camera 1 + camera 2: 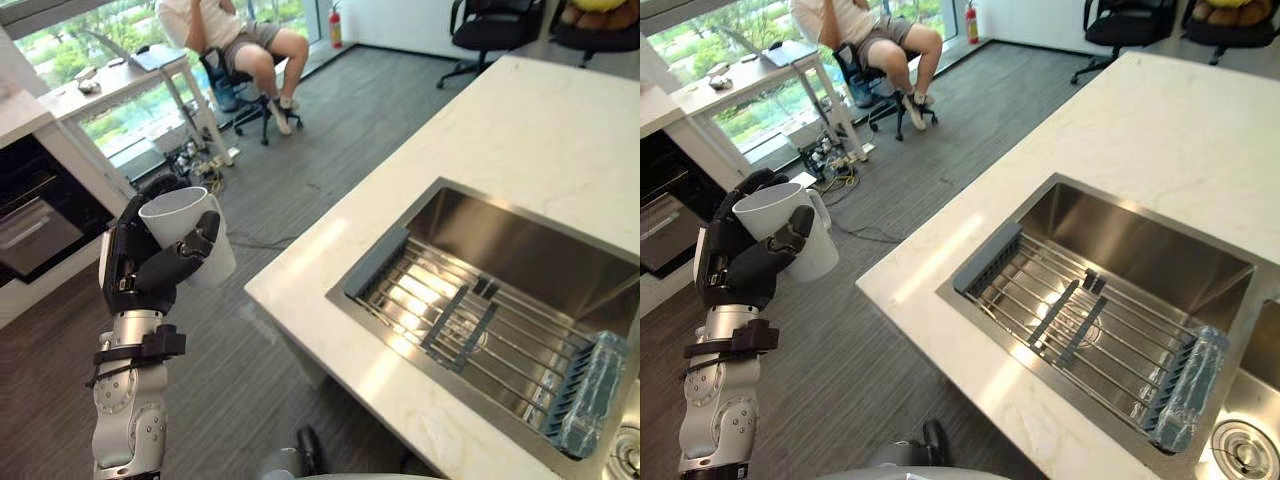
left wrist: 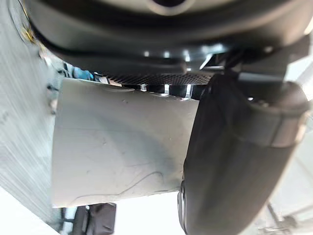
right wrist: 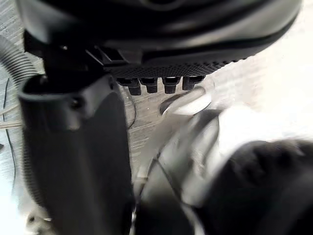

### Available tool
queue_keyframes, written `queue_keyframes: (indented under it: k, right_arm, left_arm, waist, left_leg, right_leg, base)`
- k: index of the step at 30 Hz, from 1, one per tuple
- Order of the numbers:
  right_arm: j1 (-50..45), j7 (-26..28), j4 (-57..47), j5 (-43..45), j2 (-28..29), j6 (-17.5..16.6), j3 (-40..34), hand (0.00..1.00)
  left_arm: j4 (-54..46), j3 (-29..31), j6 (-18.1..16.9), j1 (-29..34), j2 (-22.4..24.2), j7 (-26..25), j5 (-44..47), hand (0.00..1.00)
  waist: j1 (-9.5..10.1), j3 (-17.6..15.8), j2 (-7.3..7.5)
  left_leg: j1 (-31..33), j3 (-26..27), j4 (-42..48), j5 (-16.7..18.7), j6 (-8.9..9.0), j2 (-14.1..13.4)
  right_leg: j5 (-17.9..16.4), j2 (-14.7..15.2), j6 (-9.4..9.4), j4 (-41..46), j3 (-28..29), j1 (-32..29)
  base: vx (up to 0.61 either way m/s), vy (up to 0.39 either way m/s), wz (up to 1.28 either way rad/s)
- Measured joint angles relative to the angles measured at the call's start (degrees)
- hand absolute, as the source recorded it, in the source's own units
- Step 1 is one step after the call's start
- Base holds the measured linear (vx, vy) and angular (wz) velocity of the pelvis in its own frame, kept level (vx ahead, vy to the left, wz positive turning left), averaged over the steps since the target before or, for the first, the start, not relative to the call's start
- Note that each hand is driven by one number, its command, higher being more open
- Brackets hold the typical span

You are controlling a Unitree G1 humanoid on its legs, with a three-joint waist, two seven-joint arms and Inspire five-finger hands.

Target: Walk over to the sink, pick up the cup, carry it to the dishwasher, place the cup inside the dishwasher, then close the dishwasher door

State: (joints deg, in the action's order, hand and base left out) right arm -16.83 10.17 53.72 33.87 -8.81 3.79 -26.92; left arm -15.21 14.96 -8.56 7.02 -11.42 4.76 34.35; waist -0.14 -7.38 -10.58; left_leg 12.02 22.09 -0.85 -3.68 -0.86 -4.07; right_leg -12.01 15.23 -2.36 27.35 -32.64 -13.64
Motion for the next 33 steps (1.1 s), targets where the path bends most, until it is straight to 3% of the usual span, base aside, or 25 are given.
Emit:
queue_keyframes:
  k: [1,2,3,4,5,7,8,9,10,11,12,13,16,18,21,24,26,27,28,29,31,33]
  right_arm:
    - [0.62,-1.27,1.31,0.26,-0.16,0.33,-1.46,1.00]
    - [0.19,-1.70,0.64,1.76,0.89,0.26,-3.29,1.00]
    - [-0.13,-2.43,-1.06,3.10,1.14,0.32,-3.35,1.00]
    - [-1.36,-2.91,-2.38,3.23,0.93,0.30,-3.23,1.00]
    - [-2.86,-3.10,-3.51,3.36,-0.09,0.38,-2.15,1.00]
    - [-4.22,-2.67,-3.47,4.42,-2.86,1.11,-0.27,1.00]
    - [-4.08,-1.63,-3.28,4.35,-5.82,1.78,0.38,1.00]
    - [-3.12,-1.23,-1.73,4.71,-6.47,1.59,0.86,1.00]
    - [-2.08,-0.89,0.43,4.27,-6.23,2.44,1.29,1.00]
    - [-2.14,-0.14,1.90,4.10,-5.67,2.90,1.13,1.00]
    - [-2.15,0.15,2.27,3.95,-5.76,3.01,1.19,1.00]
    - [-1.22,0.09,2.62,1.64,-6.20,3.42,2.13,1.00]
    - [-1.82,0.93,1.56,-2.93,-6.35,4.82,8.54,1.00]
    - [-0.96,0.91,1.90,-4.51,-5.00,5.34,9.64,1.00]
    - [0.99,0.37,3.02,-7.85,-4.57,5.50,11.51,1.00]
    - [2.42,0.41,3.47,-9.27,-3.82,5.27,12.21,1.00]
    - [2.71,0.87,3.62,-8.23,-1.97,4.71,12.20,1.00]
    - [2.69,0.98,3.69,-7.95,-1.75,4.68,12.19,1.00]
    - [2.68,1.00,4.14,-7.50,-1.62,4.63,12.17,1.00]
    - [2.83,1.00,4.43,-7.22,-1.77,4.45,12.48,1.00]
    - [4.19,0.50,6.37,-7.27,-1.73,3.80,12.79,1.00]
    - [5.12,0.35,8.54,-7.23,-1.92,3.31,12.56,1.00]
  left_arm:
    - [1.35,-1.06,0.34,-1.99,1.77,-0.77,0.07,0.00]
    - [1.40,-2.14,0.60,-3.75,1.72,-0.53,0.06,0.00]
    - [0.63,-1.97,0.61,-3.76,0.72,-0.81,0.09,0.00]
    - [-0.28,-1.97,0.71,-3.82,-0.02,-0.99,0.09,0.00]
    - [-2.71,-1.96,0.74,-3.95,-1.00,-1.22,0.09,0.00]
    - [-6.80,-1.69,0.89,-4.30,-3.31,-1.18,0.05,0.00]
    - [-8.96,-0.78,1.95,-4.78,-4.92,-1.13,-0.15,0.00]
    - [-9.07,-0.27,2.56,-4.93,-5.66,-1.13,-0.21,0.00]
    - [-9.07,0.01,5.18,-4.59,-6.28,-2.01,-0.96,0.00]
    - [-9.27,0.07,7.64,-4.69,-7.51,-2.41,-1.85,0.00]
    - [-9.67,0.26,8.50,-4.35,-8.01,-2.55,-1.94,0.00]
    - [-9.88,0.50,9.15,-3.27,-8.39,-3.31,-1.96,0.00]
    - [-9.76,-0.35,10.86,3.10,-8.69,-3.56,-3.11,0.00]
    - [-9.71,-0.68,10.82,6.83,-8.17,-3.57,-4.47,0.00]
    - [-9.71,-0.86,9.96,11.71,-5.86,-3.32,-5.33,0.00]
    - [-9.71,-4.01,8.40,12.12,-3.24,-2.35,-6.27,0.00]
    - [-9.65,-10.35,8.01,10.15,-3.44,1.31,-6.34,0.00]
    - [-9.59,-12.03,7.90,9.65,-3.44,2.51,-6.34,0.00]
    - [-9.44,-15.10,7.75,9.01,-3.45,4.34,-6.33,0.00]
    - [-9.34,-16.87,7.07,9.01,-3.32,5.34,-6.29,0.00]
    - [-8.94,-17.77,6.48,8.80,-2.56,5.20,-6.26,0.00]
    - [-7.53,-18.22,6.29,7.66,-1.05,4.82,-6.24,0.00]
  waist:
    - [-0.92,-0.37,0.81]
    - [-1.84,-1.64,2.63]
    - [-2.57,-2.13,3.40]
    - [-2.65,-2.14,3.42]
    - [-2.64,-2.13,3.42]
    - [-2.32,-1.82,3.20]
    - [-2.21,-1.46,2.94]
    - [-2.10,-1.12,3.35]
    - [-2.07,-0.30,3.08]
    - [-2.09,0.19,3.45]
    - [-1.93,0.23,3.46]
    - [-1.51,-0.42,4.83]
    - [1.44,0.85,7.92]
    - [2.02,1.26,8.67]
    - [2.69,1.26,8.61]
    - [1.94,0.91,8.07]
    - [-0.61,0.64,7.80]
    - [-0.95,0.70,7.98]
    - [-0.84,0.80,8.25]
    - [-0.05,0.87,8.33]
    - [0.95,1.28,7.66]
    - [0.72,1.66,7.08]
  left_leg:
    - [0.65,6.51,0.48,5.42,-3.87,2.48]
    - [2.35,14.45,11.24,4.31,-10.71,2.08]
    - [2.07,18.43,20.79,4.37,-10.57,-0.57]
    - [0.62,20.65,27.83,5.21,-9.19,-4.50]
    - [-1.43,20.88,33.97,6.24,-7.61,-9.61]
    - [-3.62,20.66,38.84,5.36,-7.33,-15.52]
    - [-2.53,20.42,37.02,5.02,-4.36,-15.37]
    - [-2.15,20.28,33.58,5.22,-4.44,-13.27]
    - [-3.11,17.12,19.35,3.49,-1.82,-6.87]
    - [-4.38,17.13,19.98,9.80,-2.30,-5.38]
    - [-6.18,18.02,22.54,12.71,-0.72,-6.13]
    - [-8.36,17.48,18.41,13.60,2.83,-4.57]
    - [-9.55,13.12,10.79,9.86,1.99,-1.60]
    - [-9.95,10.43,9.02,9.27,1.52,-0.95]
    - [-11.17,9.63,8.43,9.20,1.48,-0.79]
    - [-10.66,3.28,8.20,8.11,1.01,-0.50]
    - [-9.12,-5.96,7.16,6.26,0.79,0.67]
    - [-9.17,-8.02,6.29,5.53,0.74,1.35]
    - [-10.25,-9.50,3.89,3.95,0.86,2.12]
    - [-11.05,-9.52,1.44,2.39,1.70,2.28]
    - [-11.25,-9.54,-0.87,0.44,3.09,1.78]
    - [-11.93,-8.79,-2.39,-1.12,3.90,1.34]
  right_leg:
    - [1.48,5.97,0.33,-0.25,-4.16,-0.63]
    - [1.84,13.11,0.15,2.01,-7.75,-1.15]
    - [1.78,16.64,-0.08,3.61,-10.46,-0.85]
    - [1.78,18.79,-0.08,4.55,-12.91,0.05]
    - [1.64,21.37,-0.15,6.40,-16.53,1.64]
    - [0.98,24.98,0.81,9.91,-21.73,2.83]
    - [1.29,27.08,1.98,11.91,-24.22,3.00]
    - [2.24,27.56,3.46,11.24,-24.31,2.67]
    - [2.93,25.71,3.98,5.86,-25.40,2.50]
    - [6.18,24.42,2.05,1.92,-29.11,4.48]
    - [6.96,24.07,1.84,1.76,-30.96,6.14]
    - [7.80,24.01,2.15,0.98,-32.40,8.43]
    - [8.43,19.63,3.08,-5.55,-32.10,11.14]
    - [8.65,16.90,3.01,-8.16,-30.02,12.63]
    - [9.85,14.56,2.77,-11.68,-26.61,14.60]
    - [9.61,8.56,2.31,-16.51,-13.16,14.47]
    - [8.02,1.31,2.12,-19.14,4.62,14.30]
    - [8.01,0.41,2.18,-19.10,7.67,14.34]
    - [7.93,-0.51,3.25,-18.84,10.91,14.78]
    - [7.83,-0.14,6.54,-18.87,9.39,15.59]
    - [8.64,-0.67,8.74,-19.66,8.50,15.90]
    - [8.78,-1.64,8.87,-20.92,7.79,16.80]
  base:
    - [-0.24,0.085,2.46]
    - [-0.17,0.083,2.42]
    - [-0.20,0.042,2.08]
    - [-0.24,0.073,1.72]
    - [-0.25,0.112,1.47]
    - [-0.24,0.246,1.66]
    - [-0.24,0.322,1.69]
    - [-0.27,0.339,1.86]
    - [-0.31,0.330,2.06]
    - [-0.30,0.273,2.03]
    - [-0.28,0.246,1.72]
    - [-0.28,0.248,0.93]
    - [-0.26,0.268,0.83]
    - [-0.11,0.140,0.90]
    - [-0.04,0.084,0.56]
    - [0.02,-0.022,1.08]
    - [0.04,-0.119,2.00]
    - [0.07,-0.115,1.92]
    - [0.11,-0.112,1.45]
    - [0.12,-0.104,1.11]
    - [0.14,-0.077,0.35]
    - [0.15,-0.078,0.14]
